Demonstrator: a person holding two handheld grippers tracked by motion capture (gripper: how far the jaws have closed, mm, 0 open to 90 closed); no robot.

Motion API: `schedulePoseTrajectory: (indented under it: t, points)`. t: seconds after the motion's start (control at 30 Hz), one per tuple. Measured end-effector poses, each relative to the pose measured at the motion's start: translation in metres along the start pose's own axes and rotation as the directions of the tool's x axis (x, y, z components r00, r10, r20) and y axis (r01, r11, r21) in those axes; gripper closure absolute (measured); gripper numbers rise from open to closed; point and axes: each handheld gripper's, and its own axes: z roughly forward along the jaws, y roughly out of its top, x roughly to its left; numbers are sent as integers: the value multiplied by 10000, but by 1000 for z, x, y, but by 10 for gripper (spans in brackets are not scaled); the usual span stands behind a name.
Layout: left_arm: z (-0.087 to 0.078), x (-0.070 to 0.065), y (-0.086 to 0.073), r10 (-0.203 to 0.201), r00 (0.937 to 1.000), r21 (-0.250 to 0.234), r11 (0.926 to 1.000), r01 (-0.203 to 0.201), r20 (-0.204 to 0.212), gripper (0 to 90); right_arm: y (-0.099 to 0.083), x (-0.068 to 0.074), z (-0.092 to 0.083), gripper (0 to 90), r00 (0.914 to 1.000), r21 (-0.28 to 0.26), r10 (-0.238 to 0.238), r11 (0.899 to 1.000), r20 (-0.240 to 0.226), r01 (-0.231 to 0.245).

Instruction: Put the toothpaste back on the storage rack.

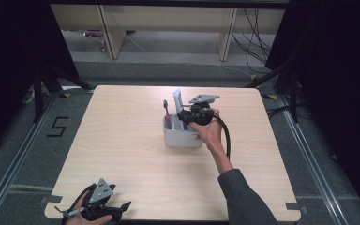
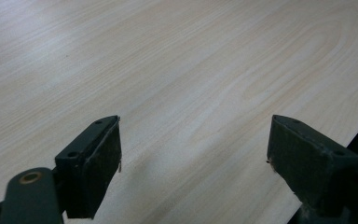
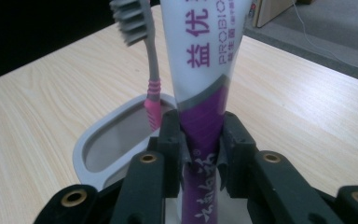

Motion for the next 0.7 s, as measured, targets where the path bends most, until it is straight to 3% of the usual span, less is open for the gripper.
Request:
schedulePoseTrajectory:
  t: [0.07,0.13,0.2,0.23,0.37,0.43,0.47,0.57,0.63,0.7]
  points:
    - [0,-1,0,-83,9999,14,10000,83,-62,173,-1,0,2,735,9996,-46,-273,9996,100,274]
    - [0,-1,0,-81,10000,22,10000,81,-48,173,-2,2,1,734,10000,256,-48,9997,75,46]
    - [0,0,0,-18,10000,70,10000,19,-31,173,-4,2,2,733,9999,184,-113,9998,26,112]
    - [0,0,0,-24,10000,125,9999,25,-57,173,-4,0,1,732,9991,181,-404,9990,89,402]
    - [0,-1,0,-64,10000,28,10000,64,-40,173,-6,0,2,728,9997,178,-233,9996,-58,234]
    - [0,1,0,103,9999,184,9998,-101,-110,173,-8,1,1,721,9999,293,-113,9995,51,112]
    - [0,-1,0,-51,10000,61,10000,52,-41,173,-8,1,2,712,10000,298,-85,9995,-23,86]
    - [0,0,0,11,10000,71,10000,-11,-36,173,-9,0,4,689,9995,367,-327,9988,-30,328]
    - [0,0,0,-33,10000,35,10000,33,-32,173,-9,2,3,677,9999,375,-59,9993,-145,65]
    - [0,-1,0,-30,10000,74,10000,30,-36,173,-8,2,3,663,9999,151,-165,9997,-15,165]
